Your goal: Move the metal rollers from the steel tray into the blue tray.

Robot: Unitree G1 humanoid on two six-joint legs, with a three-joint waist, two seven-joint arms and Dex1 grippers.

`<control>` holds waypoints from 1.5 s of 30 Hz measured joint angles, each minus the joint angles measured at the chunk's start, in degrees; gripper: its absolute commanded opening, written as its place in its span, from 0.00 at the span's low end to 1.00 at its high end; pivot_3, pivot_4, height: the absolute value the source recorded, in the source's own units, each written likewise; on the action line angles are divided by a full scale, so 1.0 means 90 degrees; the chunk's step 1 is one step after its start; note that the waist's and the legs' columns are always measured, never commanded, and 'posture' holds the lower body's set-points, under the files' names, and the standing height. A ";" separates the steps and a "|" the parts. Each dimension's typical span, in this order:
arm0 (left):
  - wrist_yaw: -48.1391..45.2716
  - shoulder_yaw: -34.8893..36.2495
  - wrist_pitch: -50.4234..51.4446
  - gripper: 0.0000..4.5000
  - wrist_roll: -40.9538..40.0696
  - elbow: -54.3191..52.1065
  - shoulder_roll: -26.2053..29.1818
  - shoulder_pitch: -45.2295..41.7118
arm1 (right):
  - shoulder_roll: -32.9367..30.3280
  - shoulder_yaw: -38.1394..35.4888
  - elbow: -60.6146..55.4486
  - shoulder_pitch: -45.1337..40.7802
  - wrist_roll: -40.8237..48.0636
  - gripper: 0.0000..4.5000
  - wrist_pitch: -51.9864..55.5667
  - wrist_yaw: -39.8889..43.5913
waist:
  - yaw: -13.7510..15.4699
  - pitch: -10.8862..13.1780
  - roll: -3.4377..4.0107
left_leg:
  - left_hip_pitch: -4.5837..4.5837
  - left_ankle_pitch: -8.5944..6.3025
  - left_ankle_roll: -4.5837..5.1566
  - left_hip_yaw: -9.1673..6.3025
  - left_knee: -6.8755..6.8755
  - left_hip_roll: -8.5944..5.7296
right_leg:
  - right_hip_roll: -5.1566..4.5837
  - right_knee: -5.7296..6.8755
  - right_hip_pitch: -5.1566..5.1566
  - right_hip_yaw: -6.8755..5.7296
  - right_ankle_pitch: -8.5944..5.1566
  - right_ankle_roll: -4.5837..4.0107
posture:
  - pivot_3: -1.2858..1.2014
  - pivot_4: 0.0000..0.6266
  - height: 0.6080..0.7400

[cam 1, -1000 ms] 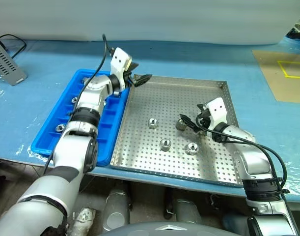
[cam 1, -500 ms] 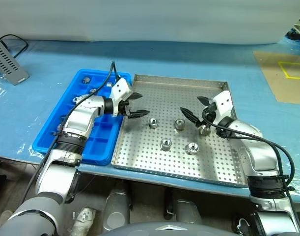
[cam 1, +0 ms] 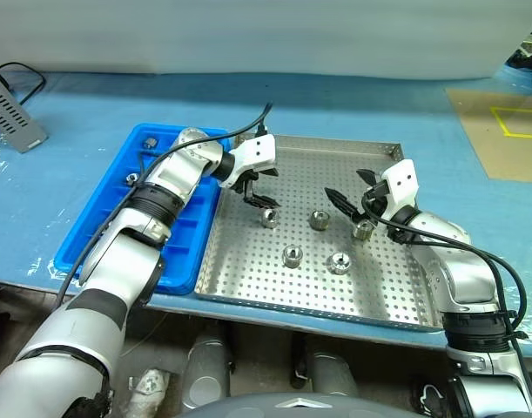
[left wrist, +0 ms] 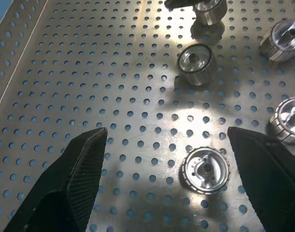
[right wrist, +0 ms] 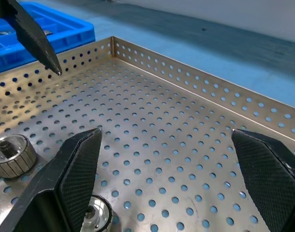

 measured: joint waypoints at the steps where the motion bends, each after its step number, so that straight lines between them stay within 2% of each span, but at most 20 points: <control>1: -0.0019 -0.0057 -0.0218 0.94 0.0113 0.0199 -0.0044 -0.0036 | 0.0001 0.0000 -0.0001 0.0041 -0.0005 1.00 0.0000 -0.0036 | 0.0002 0.0000 0.0000 | 0.0000 0.0000 0.0000 0.0000 0.0000 0.0000 | 0.0000 -0.0001 0.0000 0.0000 0.0000 0.0000 | 0.49 0.24 1.00; 6: -0.0003 -0.0230 -0.0963 0.94 0.0496 0.0900 -0.0252 -0.0100 | 0.0001 -0.0001 -0.0003 0.0148 -0.0041 1.00 0.0001 -0.0157 | 0.0008 0.0000 0.0000 | -0.0004 -0.0001 0.0002 0.0000 0.0004 -0.0002 | -0.0001 -0.0001 0.0001 -0.0001 0.0000 0.0000 | 0.49 0.24 1.00; 16: -0.0162 -0.0299 -0.1331 0.94 0.0857 0.1348 -0.0585 -0.0161 | 0.0036 0.0014 -0.0014 0.0328 -0.0165 1.00 -0.0004 -0.0328 | -0.0001 0.0000 0.0000 | -0.0002 -0.0001 0.0003 0.0000 0.0005 -0.0001 | -0.0001 0.0000 0.0002 -0.0001 0.0000 0.0000 | 0.48 0.24 1.00; 19: -0.0105 -0.0422 -0.1488 0.81 0.1092 0.1417 -0.0572 -0.0050 | 0.0038 0.0015 -0.0014 0.0331 -0.0204 1.00 -0.0040 -0.0343 | -0.0005 0.0000 0.0000 | 0.0000 -0.0001 0.0003 0.0000 0.0005 0.0000 | -0.0001 0.0000 0.0002 -0.0002 0.0000 0.0000 | 0.48 0.24 1.00; 25: -0.0124 -0.0442 -0.1613 0.38 0.1202 0.1482 -0.0581 0.0013 | 0.0070 0.0039 -0.0014 0.0357 -0.0256 1.00 -0.0066 -0.0367 | 0.0007 0.0000 0.0000 | 0.0004 -0.0001 0.0003 0.0000 0.0008 -0.0002 | -0.0003 0.0000 0.0010 -0.0003 0.0000 0.0000 | 0.48 0.24 1.00; 31: 0.0031 -0.0081 -0.1272 0.38 0.0945 0.1521 -0.0822 0.0014 | 0.0111 0.0044 -0.0014 0.0357 -0.0292 1.00 -0.0100 -0.0381 | 0.0004 0.0000 0.0000 | 0.0001 -0.0002 0.0005 0.0000 0.0007 -0.0002 | -0.0003 -0.0002 0.0009 -0.0003 0.0000 -0.0001 | 0.48 0.24 1.00; 36: -0.0153 0.0443 -0.0579 0.38 0.0359 0.0797 -0.0774 0.0227 | 0.0131 0.0048 -0.0013 0.0350 -0.0314 1.00 -0.0134 -0.0381 | -0.0017 0.0000 0.0000 | 0.0003 -0.0002 0.0005 0.0000 0.0003 0.0003 | -0.0001 -0.0001 0.0006 -0.0004 0.0000 -0.0001 | 0.49 0.24 1.00; 39: 0.0625 0.0926 -0.0169 0.38 0.0189 0.0489 -0.0673 0.0372 | 0.0147 0.0094 0.0026 0.0258 -0.0316 1.00 -0.0176 -0.0366 | -0.0022 0.0000 0.0000 | 0.0003 -0.0002 0.0005 0.0000 0.0006 0.0003 | -0.0001 0.0003 0.0006 -0.0004 0.0000 -0.0001 | 0.51 0.24 1.00; 42: 0.2512 0.1779 0.0346 0.38 0.0022 0.0335 -0.0661 0.0471 | 0.0234 0.0161 0.0188 0.0027 -0.0318 1.00 -0.0259 -0.0304 | -0.0013 0.0000 0.0000 | 0.0002 -0.0002 0.0005 -0.0001 0.0013 0.0003 | -0.0001 0.0007 0.0007 -0.0007 0.0001 -0.0002 | 0.52 0.24 1.00; 45: 0.3849 0.2387 0.0611 0.38 -0.0061 -0.0322 -0.0617 0.0919 | 0.0290 0.0280 0.0508 -0.0182 -0.0351 1.00 -0.0385 -0.0196 | 0.0007 0.0000 0.0000 | -0.0002 -0.0003 0.0005 -0.0003 0.0011 0.0002 | -0.0002 0.0001 0.0007 -0.0009 0.0001 -0.0001 | 0.54 0.24 1.00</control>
